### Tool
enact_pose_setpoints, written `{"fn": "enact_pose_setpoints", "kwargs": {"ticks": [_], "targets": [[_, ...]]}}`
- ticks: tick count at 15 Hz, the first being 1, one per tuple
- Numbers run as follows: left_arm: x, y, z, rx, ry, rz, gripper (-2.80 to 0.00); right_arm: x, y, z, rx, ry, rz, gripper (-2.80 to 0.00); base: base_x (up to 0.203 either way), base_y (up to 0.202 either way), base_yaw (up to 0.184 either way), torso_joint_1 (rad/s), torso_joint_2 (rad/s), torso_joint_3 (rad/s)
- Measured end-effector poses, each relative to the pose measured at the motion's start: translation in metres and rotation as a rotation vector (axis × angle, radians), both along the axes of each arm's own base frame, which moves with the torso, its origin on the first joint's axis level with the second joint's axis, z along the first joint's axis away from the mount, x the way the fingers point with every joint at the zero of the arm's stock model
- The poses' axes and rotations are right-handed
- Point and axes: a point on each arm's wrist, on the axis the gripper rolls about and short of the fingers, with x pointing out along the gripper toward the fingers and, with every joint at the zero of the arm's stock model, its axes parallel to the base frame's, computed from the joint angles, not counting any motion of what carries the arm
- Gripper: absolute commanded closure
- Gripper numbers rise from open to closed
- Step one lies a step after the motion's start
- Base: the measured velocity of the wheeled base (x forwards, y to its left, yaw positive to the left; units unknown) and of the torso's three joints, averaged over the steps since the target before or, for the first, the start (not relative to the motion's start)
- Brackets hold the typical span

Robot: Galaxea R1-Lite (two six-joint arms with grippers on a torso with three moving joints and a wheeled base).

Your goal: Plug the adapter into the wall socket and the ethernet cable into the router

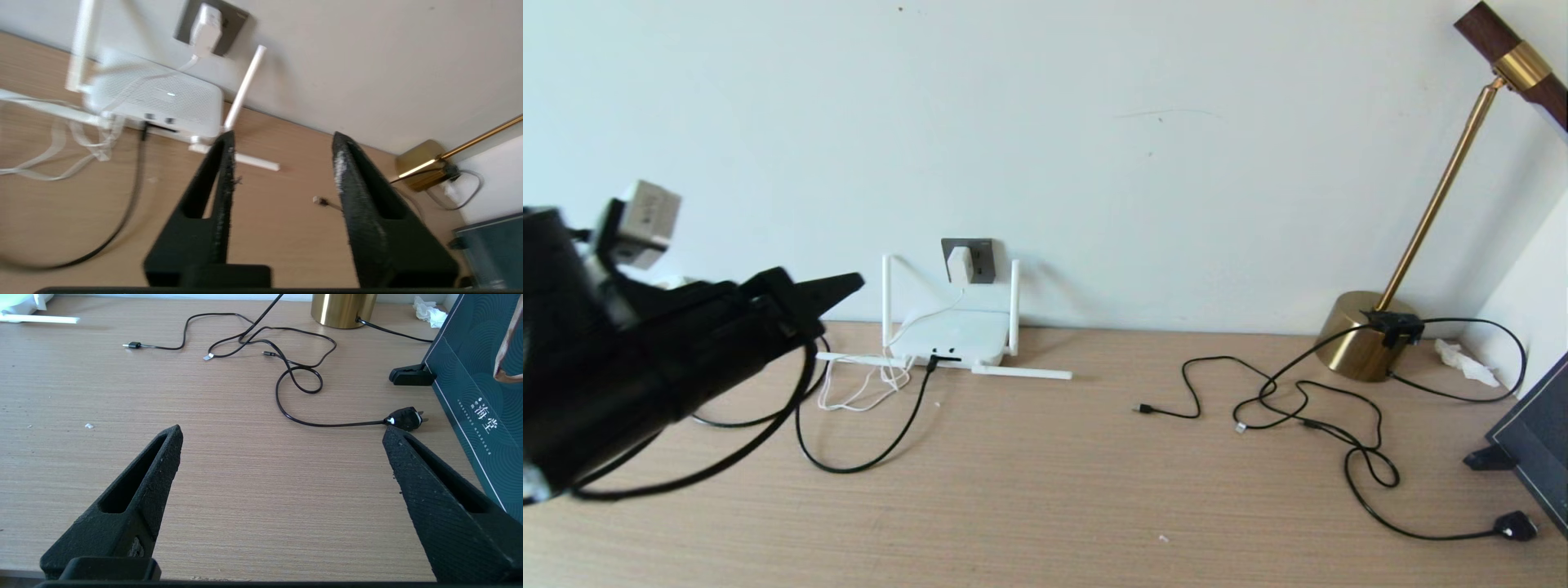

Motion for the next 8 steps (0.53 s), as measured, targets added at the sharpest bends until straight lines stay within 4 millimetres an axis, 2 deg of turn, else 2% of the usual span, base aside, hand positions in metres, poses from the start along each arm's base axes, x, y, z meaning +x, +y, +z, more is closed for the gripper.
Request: {"fn": "enact_pose_setpoints", "kwargs": {"ticks": [2, 4, 6, 8], "targets": [[-0.053, 0.017, -0.026, 0.143, 0.005, 0.066, 0.00, 0.000, 0.000, 0.000, 0.000, 0.000, 0.000, -2.80, 0.000, 0.000, 0.000, 0.000, 0.00, 0.000], [-0.100, 0.034, -0.072, 0.305, 0.047, 0.075, 0.00, 0.000, 0.000, 0.000, 0.000, 0.000, 0.000, -2.80, 0.000, 0.000, 0.000, 0.000, 0.00, 0.000], [-0.135, 0.046, -0.110, 0.416, 0.094, 0.005, 0.00, 0.000, 0.000, 0.000, 0.002, 0.000, -0.001, -2.80, 0.000, 0.000, 0.000, 0.000, 0.00, 0.000], [-0.164, 0.055, -0.130, 0.439, 0.093, -0.091, 0.00, 0.000, 0.000, 0.000, 0.003, -0.001, -0.003, -2.80, 0.000, 0.000, 0.000, 0.000, 0.00, 0.000]]}}
